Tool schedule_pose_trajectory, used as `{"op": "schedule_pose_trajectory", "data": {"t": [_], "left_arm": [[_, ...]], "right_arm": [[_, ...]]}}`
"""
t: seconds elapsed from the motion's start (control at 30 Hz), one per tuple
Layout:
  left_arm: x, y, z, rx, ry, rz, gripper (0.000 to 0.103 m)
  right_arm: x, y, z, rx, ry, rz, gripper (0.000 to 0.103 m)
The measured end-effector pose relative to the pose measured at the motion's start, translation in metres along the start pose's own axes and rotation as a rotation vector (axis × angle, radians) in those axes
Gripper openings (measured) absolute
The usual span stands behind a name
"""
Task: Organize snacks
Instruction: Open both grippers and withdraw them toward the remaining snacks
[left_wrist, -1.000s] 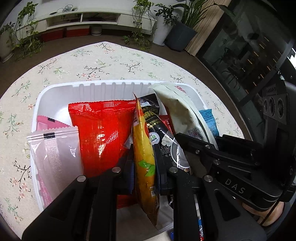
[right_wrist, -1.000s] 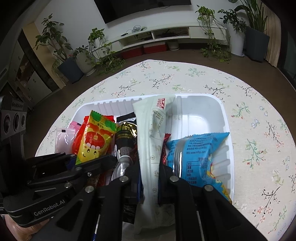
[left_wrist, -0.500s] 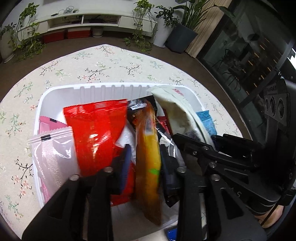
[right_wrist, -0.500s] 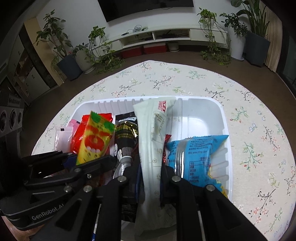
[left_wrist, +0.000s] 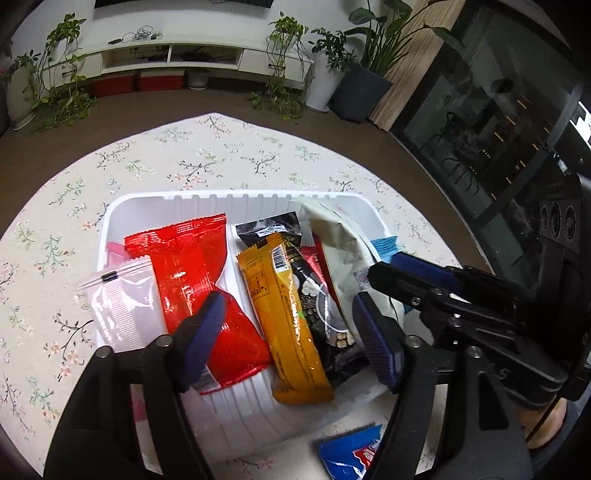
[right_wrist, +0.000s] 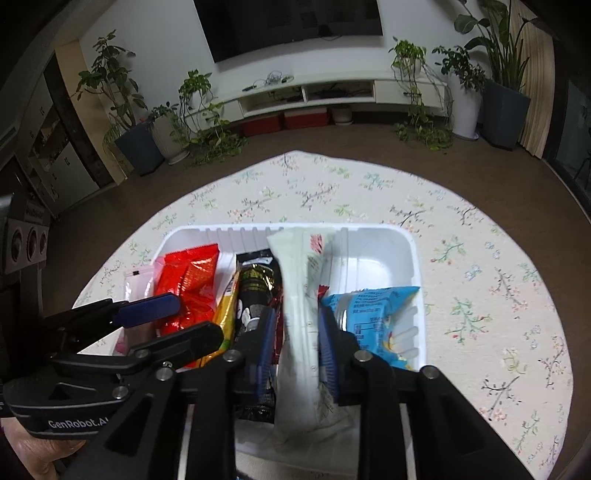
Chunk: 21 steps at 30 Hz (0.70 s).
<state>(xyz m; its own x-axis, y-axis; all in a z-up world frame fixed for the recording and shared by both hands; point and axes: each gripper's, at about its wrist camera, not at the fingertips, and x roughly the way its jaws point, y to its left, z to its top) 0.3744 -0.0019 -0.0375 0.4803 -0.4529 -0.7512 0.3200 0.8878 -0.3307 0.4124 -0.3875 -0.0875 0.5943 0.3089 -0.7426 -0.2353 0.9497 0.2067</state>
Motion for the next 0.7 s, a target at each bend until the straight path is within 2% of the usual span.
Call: {"op": "schedule_pose_trajectory", "data": {"t": [0.03,0.07,0.1,0.13,0.2,0.4,0.53,0.7], "left_arm": [[-0.006,-0.001,-0.001,-0.003,-0.015,0.003,0.079],[-0.014,-0.002,-0.002,-0.006,-0.034,0.0,0.088],[-0.02,-0.003,-0.003,-0.01,-0.051,0.003,0.099],[-0.029,-0.003,-0.004,-0.015,-0.072,0.0,0.103],[-0.047,-0.004,-0.005,-0.025,-0.109,-0.009,0.103],[-0.104,-0.019,-0.023,0.007,-0.175,-0.003,0.103],[-0.144,-0.028,-0.044,0.037,-0.232,0.015,0.103],[-0.183,-0.042,-0.088,0.107,-0.242,0.125,0.103]], "right_arm": [[-0.006,-0.001,0.0,0.003,-0.014,-0.001,0.045],[-0.013,-0.002,0.0,0.01,-0.033,0.0,0.05],[-0.018,-0.003,-0.001,0.019,-0.048,0.004,0.061],[-0.026,-0.006,-0.002,0.037,-0.072,0.018,0.074],[-0.042,-0.014,-0.005,0.086,-0.113,0.059,0.089],[-0.086,-0.028,-0.021,0.178,-0.181,0.151,0.1],[-0.117,-0.03,-0.04,0.198,-0.219,0.196,0.102],[-0.146,-0.031,-0.075,0.223,-0.239,0.236,0.103]]}}
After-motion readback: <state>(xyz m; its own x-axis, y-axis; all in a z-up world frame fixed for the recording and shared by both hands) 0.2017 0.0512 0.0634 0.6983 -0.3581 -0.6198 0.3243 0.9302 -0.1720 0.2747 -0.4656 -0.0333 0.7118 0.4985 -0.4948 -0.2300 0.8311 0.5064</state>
